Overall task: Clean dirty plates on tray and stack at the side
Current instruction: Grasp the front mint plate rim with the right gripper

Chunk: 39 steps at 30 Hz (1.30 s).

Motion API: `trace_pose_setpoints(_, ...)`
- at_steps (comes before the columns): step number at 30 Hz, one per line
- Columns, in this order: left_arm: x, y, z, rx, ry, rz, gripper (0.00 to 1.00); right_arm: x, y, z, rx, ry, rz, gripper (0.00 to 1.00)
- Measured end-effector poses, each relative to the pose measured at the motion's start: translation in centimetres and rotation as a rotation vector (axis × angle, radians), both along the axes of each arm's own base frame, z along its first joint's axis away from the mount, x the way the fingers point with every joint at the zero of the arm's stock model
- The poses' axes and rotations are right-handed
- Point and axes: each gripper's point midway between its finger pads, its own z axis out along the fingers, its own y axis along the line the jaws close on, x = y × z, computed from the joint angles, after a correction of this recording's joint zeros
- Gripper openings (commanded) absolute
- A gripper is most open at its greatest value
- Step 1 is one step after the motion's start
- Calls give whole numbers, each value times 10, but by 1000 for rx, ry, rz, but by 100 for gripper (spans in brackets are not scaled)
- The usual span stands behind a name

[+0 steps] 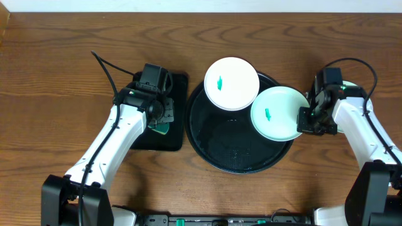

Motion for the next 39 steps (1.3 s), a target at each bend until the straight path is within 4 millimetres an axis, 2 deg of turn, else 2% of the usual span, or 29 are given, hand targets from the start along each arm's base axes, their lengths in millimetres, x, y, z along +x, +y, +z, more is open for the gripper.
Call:
trace_pose_setpoints(1,0,0,0,0,-1,0,8,-3,1,3,8,14,0,5)
trace_pose_setpoints(2,0,0,0,0,0,0,8,-5,4,6,21,26,1,31)
trace_pose_setpoints(3,0,0,0,0,0,0,8,-7,7,11,39,42,2,52)
trace_pose_setpoints(4,0,0,0,0,0,0,8,-6,8,14,44,39,1,65)
trace_pose_setpoints(6,0,0,0,0,0,0,8,-4,7,14,40,31,1,77)
trace_pose_setpoints(7,0,0,0,0,-1,0,8,1,6,14,35,10,3,78)
trace_pose_setpoints(13,1,0,0,-1,-5,0,8,53,-7,21,-39,-204,-1,75)
trace_pose_setpoints(16,1,0,0,-1,-5,0,8,65,-14,25,-78,-252,-7,70)
trace_pose_setpoints(17,1,0,0,-1,-5,0,8,65,-15,25,-83,-255,-8,68)
trace_pose_setpoints(22,2,0,1,-2,-9,0,8,64,-18,25,-104,-251,0,41)
trace_pose_setpoints(29,5,-1,2,-6,-23,0,8,57,-18,22,-106,-222,1,40)
trace_pose_setpoints(34,7,-2,2,-8,-31,0,8,56,-18,10,-107,-229,1,39)
trace_pose_setpoints(39,8,-2,3,-9,-34,0,8,55,-18,-2,-107,-243,0,31)
